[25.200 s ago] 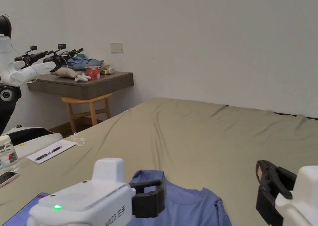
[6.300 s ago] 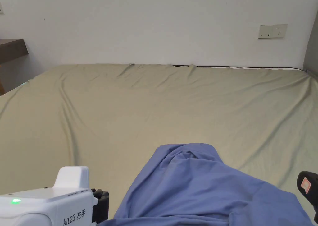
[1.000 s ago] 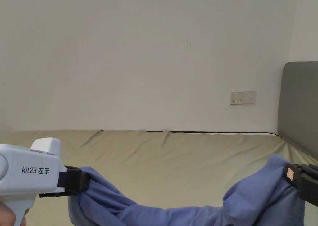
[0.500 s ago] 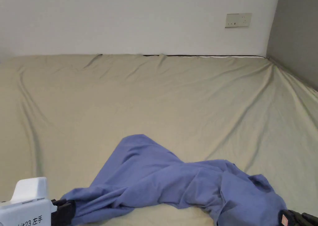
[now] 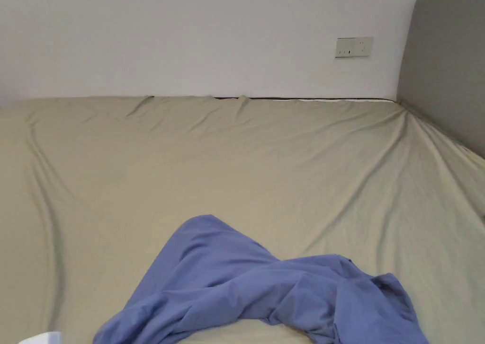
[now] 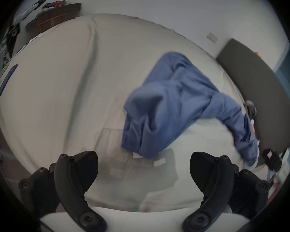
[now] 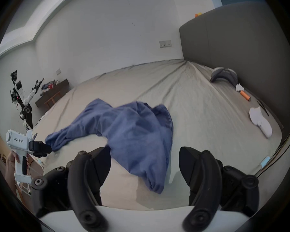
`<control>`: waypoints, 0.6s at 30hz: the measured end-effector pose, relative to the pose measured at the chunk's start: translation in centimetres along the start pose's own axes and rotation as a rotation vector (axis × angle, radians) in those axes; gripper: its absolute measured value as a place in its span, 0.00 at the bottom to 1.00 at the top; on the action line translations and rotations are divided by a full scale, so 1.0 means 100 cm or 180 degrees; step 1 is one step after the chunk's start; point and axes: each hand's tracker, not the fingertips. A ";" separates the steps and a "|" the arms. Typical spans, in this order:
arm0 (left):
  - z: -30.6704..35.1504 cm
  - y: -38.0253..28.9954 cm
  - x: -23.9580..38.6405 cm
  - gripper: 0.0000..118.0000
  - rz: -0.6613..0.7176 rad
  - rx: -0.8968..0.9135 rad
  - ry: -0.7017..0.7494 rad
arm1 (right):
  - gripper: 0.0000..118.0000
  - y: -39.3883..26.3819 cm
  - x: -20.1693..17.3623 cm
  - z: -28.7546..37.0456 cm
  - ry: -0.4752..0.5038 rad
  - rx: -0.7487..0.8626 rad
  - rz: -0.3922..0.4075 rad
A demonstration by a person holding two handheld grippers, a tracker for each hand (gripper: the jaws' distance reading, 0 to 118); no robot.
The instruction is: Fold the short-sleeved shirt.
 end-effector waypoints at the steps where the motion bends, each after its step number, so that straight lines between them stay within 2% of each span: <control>1: 0.013 0.005 0.005 0.93 0.0084 0.0110 0.0036 | 0.73 0.010 -0.005 0.004 -0.0028 0.0120 0.0092; 3: 0.039 0.016 0.017 0.92 0.0052 0.0563 0.0056 | 0.73 0.026 -0.017 0.014 -0.0107 0.0407 0.0280; 5: 0.063 0.025 0.034 0.85 -0.0215 0.0922 0.0154 | 0.73 0.042 -0.028 0.025 -0.0177 0.0811 0.0341; 6: 0.078 0.023 0.046 0.68 -0.0379 0.1113 0.0220 | 0.70 0.048 -0.032 0.031 -0.0145 0.0996 0.0310; 7: 0.090 0.025 0.054 0.44 -0.0507 0.1280 0.0188 | 0.64 0.055 -0.036 0.037 -0.0096 0.1137 0.0289; 8: 0.100 0.026 0.058 0.27 -0.0601 0.1370 0.0022 | 0.49 0.060 -0.039 0.042 -0.0018 0.1225 0.0285; 9: 0.111 0.030 0.060 0.17 -0.0681 0.1343 -0.0265 | 0.42 0.066 -0.042 0.047 0.0091 0.1326 0.0300; 10: 0.117 0.032 0.062 0.17 -0.0679 0.1290 -0.0456 | 0.42 0.069 -0.044 0.050 0.0195 0.1403 0.0329; 11: 0.122 0.033 0.064 0.01 -0.0595 0.1312 -0.0617 | 0.15 0.073 -0.049 0.053 0.0306 0.1475 0.0373; 12: 0.127 0.031 0.067 0.01 -0.0571 0.1430 -0.0657 | 0.01 0.074 -0.052 0.054 0.0275 0.1475 0.0354; 13: 0.131 0.026 0.072 0.01 -0.0697 0.1486 -0.0585 | 0.01 0.076 -0.058 0.058 0.0214 0.1577 0.0417; 15: 0.132 0.022 0.079 0.01 -0.0855 0.1493 -0.0376 | 0.00 0.075 -0.061 0.058 0.0281 0.1572 0.0518; 18: 0.118 0.027 0.079 0.01 -0.0902 0.1294 -0.0170 | 0.00 0.071 -0.061 0.050 0.0374 0.1394 0.0416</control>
